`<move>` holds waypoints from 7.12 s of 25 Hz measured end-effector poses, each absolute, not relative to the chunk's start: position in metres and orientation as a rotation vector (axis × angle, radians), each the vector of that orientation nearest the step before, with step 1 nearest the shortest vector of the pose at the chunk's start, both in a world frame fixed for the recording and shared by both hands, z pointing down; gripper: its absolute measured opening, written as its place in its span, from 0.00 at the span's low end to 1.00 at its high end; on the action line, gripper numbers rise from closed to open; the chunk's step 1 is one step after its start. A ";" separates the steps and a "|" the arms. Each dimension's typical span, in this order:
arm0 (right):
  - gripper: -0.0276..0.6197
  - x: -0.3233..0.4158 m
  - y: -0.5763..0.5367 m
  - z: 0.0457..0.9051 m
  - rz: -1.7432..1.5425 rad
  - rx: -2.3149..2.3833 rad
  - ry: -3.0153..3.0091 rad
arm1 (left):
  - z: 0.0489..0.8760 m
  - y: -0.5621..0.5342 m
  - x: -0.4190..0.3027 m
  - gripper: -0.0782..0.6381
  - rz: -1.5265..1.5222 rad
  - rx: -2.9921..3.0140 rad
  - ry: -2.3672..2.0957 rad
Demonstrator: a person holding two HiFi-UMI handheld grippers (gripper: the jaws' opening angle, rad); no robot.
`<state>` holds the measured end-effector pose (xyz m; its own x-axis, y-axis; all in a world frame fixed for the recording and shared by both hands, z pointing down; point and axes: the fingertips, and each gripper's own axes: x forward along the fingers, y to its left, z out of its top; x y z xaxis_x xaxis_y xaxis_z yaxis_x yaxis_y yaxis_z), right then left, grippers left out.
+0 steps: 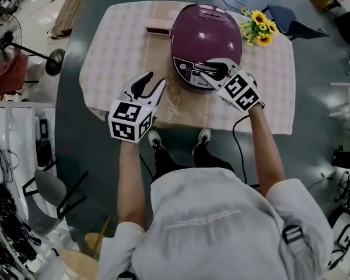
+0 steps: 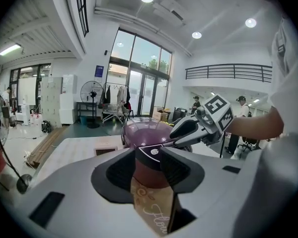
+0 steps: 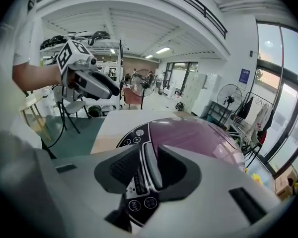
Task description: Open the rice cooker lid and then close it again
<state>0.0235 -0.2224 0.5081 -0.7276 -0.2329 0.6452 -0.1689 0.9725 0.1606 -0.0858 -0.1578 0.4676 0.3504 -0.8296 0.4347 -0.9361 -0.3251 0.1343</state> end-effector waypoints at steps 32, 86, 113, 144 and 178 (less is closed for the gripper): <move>0.13 0.021 -0.223 0.521 -0.223 0.323 -2.367 | 0.482 -0.165 -0.074 0.33 0.434 2.292 -1.436; 0.16 0.028 -0.249 0.519 -0.037 0.532 -2.458 | 0.454 -0.180 -0.095 0.33 0.459 2.390 -1.430; 0.33 0.163 -0.251 0.322 -0.077 1.292 -2.694 | 0.324 -0.225 -0.093 0.33 0.337 2.650 -1.621; 0.33 0.152 -0.313 0.316 -0.149 1.319 -2.527 | 0.328 -0.315 -0.099 0.33 0.526 2.804 -1.458; 0.48 0.066 -0.517 0.300 -0.429 0.616 -2.619 | 0.287 -0.497 -0.039 0.43 0.808 2.996 -1.226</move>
<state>0.0656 -0.5173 0.3002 -0.8166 -0.4795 0.3212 -0.3521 0.8549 0.3811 -0.0394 -0.4972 0.2865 0.6164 -0.7006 0.3594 -0.6068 -0.7135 -0.3503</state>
